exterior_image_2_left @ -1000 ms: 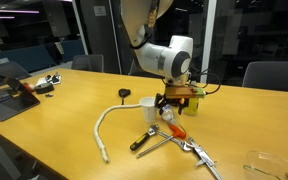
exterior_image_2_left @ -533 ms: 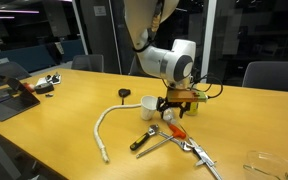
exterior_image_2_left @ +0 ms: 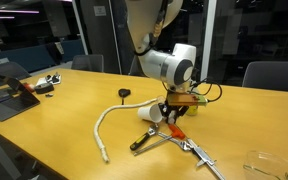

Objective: Pick up the water bottle and move it to the front of the table

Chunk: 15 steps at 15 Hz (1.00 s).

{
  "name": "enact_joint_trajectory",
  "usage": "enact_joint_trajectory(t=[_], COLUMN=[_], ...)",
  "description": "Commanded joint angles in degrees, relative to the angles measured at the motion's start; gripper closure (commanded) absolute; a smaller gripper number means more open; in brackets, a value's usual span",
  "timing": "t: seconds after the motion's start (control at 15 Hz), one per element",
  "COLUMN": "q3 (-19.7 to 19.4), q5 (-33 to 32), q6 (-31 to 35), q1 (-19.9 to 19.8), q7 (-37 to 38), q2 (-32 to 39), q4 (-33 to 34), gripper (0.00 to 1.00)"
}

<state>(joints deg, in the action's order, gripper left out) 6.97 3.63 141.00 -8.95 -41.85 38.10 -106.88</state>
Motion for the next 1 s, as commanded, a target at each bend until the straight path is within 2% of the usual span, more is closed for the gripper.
enact_joint_trajectory(t=[0.0, 0.53, 0.67, 0.93], q3=[0.9, -1.2, -2.9, -5.4], q5=[0.0, -2.6, -6.3, -17.1], q6=[-2.5, -11.4, -15.4, -27.6], q1=[-0.5, 2.9, 4.8, 8.3], q7=[0.3, 7.0, 10.4, 17.0], q2=[-0.9, -10.2, -12.2, -14.6], q4=[1.3, -0.5, -0.6, 0.3], gripper=[0.91, 0.92, 0.92, 0.92])
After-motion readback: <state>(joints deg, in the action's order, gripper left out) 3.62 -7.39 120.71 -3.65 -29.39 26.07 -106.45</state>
